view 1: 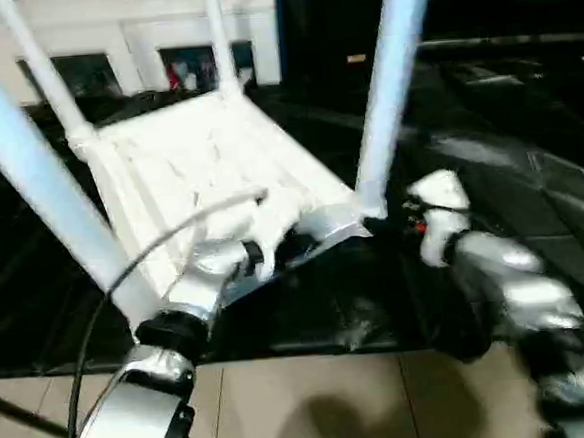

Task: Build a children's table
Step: Rotate leg to tighten

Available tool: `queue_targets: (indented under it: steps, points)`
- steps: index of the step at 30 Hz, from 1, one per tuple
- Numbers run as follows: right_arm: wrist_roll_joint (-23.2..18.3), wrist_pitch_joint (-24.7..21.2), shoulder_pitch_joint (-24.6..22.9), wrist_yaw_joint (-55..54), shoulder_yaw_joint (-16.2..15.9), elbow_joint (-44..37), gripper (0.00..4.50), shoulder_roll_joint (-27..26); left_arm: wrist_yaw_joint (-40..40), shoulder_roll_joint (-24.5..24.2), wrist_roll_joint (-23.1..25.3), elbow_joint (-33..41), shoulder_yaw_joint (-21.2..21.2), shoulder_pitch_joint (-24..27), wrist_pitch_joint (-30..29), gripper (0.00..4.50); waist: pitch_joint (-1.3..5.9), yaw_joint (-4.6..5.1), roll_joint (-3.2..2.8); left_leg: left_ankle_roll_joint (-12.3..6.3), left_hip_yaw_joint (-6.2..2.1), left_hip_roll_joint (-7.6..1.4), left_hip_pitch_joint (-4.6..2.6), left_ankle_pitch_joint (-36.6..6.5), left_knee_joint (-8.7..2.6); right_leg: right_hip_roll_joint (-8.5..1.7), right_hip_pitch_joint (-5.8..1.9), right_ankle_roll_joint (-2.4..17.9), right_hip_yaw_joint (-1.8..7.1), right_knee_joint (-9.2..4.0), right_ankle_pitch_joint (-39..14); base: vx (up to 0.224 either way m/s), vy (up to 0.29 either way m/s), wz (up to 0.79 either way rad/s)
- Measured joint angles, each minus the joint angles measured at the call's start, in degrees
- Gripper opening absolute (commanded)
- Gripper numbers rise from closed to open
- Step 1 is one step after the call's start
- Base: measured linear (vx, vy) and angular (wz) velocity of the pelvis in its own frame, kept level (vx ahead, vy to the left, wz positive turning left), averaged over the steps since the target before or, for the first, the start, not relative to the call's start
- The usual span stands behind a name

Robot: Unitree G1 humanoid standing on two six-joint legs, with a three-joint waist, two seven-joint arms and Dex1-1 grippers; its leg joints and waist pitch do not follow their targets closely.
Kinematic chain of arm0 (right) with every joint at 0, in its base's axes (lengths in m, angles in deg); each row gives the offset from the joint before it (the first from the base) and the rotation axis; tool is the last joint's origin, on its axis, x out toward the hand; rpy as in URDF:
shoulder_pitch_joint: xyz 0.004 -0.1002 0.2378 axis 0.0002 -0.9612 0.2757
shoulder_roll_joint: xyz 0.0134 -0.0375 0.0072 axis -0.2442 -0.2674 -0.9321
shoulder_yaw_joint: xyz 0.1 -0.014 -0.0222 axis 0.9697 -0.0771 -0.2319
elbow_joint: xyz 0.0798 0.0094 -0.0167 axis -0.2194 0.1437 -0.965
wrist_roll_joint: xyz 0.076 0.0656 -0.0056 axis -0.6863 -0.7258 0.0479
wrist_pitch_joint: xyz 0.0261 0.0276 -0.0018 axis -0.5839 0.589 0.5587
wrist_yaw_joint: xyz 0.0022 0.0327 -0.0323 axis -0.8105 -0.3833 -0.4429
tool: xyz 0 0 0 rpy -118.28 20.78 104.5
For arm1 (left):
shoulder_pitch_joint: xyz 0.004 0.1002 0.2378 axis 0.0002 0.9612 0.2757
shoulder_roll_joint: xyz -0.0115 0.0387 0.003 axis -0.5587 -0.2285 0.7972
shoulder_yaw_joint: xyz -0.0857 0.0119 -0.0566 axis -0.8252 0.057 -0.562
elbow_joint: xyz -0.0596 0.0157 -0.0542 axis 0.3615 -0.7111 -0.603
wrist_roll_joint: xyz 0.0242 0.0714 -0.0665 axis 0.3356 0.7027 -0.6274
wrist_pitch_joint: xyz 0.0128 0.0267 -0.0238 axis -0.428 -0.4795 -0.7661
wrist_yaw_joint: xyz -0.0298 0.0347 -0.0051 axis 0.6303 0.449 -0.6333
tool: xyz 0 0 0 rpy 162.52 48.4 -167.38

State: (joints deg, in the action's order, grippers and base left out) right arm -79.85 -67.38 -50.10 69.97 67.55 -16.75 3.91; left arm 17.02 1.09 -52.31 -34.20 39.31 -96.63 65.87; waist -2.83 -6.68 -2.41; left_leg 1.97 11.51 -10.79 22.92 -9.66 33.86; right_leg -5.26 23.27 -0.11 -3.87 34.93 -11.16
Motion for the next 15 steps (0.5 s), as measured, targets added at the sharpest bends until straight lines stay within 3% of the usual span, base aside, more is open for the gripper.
queue_targets:
  steps: [3,5,8,13,15]
  points:
    - [-1.0,-1.2,-1.8,3.4,-0.5,-4.5,3.13,1.5,-2.4,-1.6,-2.3,7.5,-0.7,1.7,-2.4,1.02,0.03,0.20,-0.06,-0.14,0.07,0.01,0.05,-0.1,0.11,-0.01,0.05,0.0,0.06,-0.02,0.0,0.000,0.000,0.00]
    - [-1.8,-2.5,-4.5,5.9,-2.2,-8.3,3.13,2.9,-5.9,-3.9,-3.8,16.7,0.6,7.0,-7.3,1.16,0.05,0.35,-0.10,-0.18,0.09,-0.03,0.02,-0.1,0.08,0.00,0.05,0.1,0.07,-0.02,-0.1,0.000,0.000,0.00]
    - [-2.2,-4.5,-6.0,7.0,-3.7,-10.4,3.13,2.9,-8.8,-6.5,-5.1,22.7,2.4,12.4,-13.3,1.55,-0.06,0.34,-0.23,-0.07,0.09,-0.09,0.05,-0.2,0.09,0.04,0.13,0.0,0.04,0.09,-0.1,0.000,0.000,0.00]
    - [-2.7,-6.5,-5.8,5.8,-5.7,-14.5,3.13,-0.7,-10.5,-9.0,-8.9,35.3,4.4,19.3,-21.8,1.83,-0.05,0.45,-0.14,0.17,0.09,-0.09,-0.08,-0.3,0.06,0.04,0.05,0.0,0.08,0.15,-0.1,0.000,0.000,0.00]
    - [-2.7,-6.5,-5.7,3.6,-6.1,-13.8,2.85,-3.0,-9.3,-8.8,-8.8,37.6,4.6,21.6,-23.1,2.02,-0.05,0.66,-0.12,0.25,0.09,-0.08,-0.14,-0.2,0.06,0.03,0.01,0.0,0.10,0.15,-0.1,0.000,0.000,0.00]
